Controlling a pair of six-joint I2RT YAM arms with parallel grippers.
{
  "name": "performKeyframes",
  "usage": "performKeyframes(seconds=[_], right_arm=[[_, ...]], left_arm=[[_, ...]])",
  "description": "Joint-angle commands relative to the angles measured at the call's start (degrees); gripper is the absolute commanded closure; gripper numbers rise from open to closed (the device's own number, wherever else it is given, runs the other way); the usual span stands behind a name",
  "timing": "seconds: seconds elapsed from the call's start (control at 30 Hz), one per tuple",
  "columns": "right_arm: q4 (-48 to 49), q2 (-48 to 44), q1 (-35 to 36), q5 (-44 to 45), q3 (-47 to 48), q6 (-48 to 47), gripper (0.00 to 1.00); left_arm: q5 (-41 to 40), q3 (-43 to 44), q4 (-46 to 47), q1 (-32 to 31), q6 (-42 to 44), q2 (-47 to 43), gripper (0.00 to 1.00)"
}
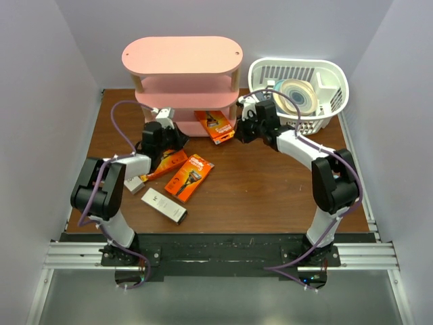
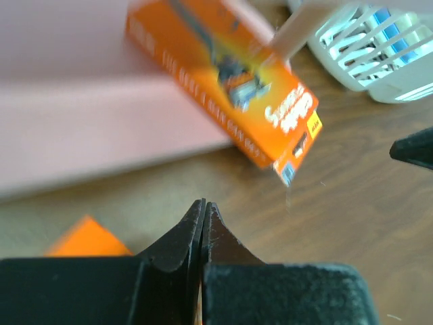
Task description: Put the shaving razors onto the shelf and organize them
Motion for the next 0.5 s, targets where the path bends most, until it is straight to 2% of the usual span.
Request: performKeyframes(seconds=[0.0,0.13,0.23,0.47], right_arm=[[6.5,1.0,0.1,7.5,1.6,-8.2,1.0],[9.5,3.7,0.1,11.7,2.7,-9.4,1.0],[11.9,5.6,0.1,14.6,2.4,-9.7,1.0],[13.2,10.1,0.1,16.0,4.4,-9.3,1.0]], left_arm=[[-9.6,-0.5,7.6,-1.1,20.7,-1.0,1.0],[-12.7,0.4,12.1,-2.4,22.4,2.2,1.0],[-15.3,1.7,14.1,-6.2,25.7,4.1,1.0],[-19.6,6.1,15.7,-10.2,27.9,10.0,1.0]])
